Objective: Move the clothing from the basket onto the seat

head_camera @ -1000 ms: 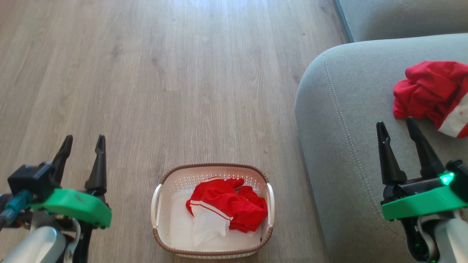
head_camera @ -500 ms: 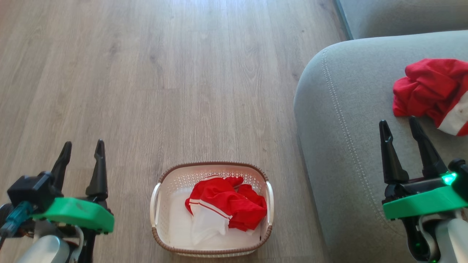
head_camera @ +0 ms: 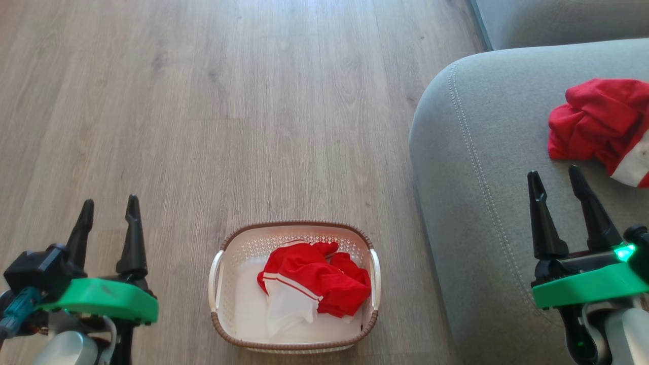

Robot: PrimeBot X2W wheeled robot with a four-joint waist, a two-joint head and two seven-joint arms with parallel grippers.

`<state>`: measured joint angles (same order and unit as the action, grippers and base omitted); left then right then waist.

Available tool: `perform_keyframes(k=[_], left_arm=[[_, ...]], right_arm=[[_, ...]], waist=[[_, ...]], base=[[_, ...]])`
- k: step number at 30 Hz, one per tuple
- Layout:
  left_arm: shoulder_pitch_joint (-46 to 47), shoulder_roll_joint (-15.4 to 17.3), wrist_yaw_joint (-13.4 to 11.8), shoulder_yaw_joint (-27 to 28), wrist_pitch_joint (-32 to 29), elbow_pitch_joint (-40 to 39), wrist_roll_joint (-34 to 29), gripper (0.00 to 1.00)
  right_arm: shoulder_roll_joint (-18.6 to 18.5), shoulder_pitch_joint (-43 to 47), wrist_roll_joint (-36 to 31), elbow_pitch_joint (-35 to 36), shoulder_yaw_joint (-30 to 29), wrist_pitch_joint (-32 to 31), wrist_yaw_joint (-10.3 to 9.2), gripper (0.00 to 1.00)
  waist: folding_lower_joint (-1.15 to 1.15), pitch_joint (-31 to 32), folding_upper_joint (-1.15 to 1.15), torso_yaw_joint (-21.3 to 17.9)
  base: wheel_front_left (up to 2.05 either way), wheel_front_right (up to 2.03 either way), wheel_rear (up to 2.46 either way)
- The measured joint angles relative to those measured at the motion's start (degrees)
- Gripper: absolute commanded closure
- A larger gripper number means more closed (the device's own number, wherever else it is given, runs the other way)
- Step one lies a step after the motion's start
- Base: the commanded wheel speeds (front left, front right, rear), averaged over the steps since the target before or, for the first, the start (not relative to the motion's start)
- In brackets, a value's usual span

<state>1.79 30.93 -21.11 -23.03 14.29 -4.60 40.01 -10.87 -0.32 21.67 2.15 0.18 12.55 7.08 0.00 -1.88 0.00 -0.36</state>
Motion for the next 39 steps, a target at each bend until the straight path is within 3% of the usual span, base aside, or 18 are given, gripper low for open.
perform_keyframes(k=[24,39], left_arm=[[-0.65,-1.43,1.54,1.11,0.00,1.62,-1.52,0.00],[5.36,-2.30,4.75,-0.73,0.00,5.13,-2.02,0.00]], right_arm=[[0.37,-0.08,-0.02,0.09,-0.10,0.07,0.00,0.00],[1.08,-1.41,-0.52,0.38,-0.11,0.59,0.00,0.00]], waist=[[0.00,-1.03,0.00,-0.03],[0.00,-5.61,0.00,-0.92]], base=[[0.00,0.00,0.00],[0.00,0.00,0.00]])
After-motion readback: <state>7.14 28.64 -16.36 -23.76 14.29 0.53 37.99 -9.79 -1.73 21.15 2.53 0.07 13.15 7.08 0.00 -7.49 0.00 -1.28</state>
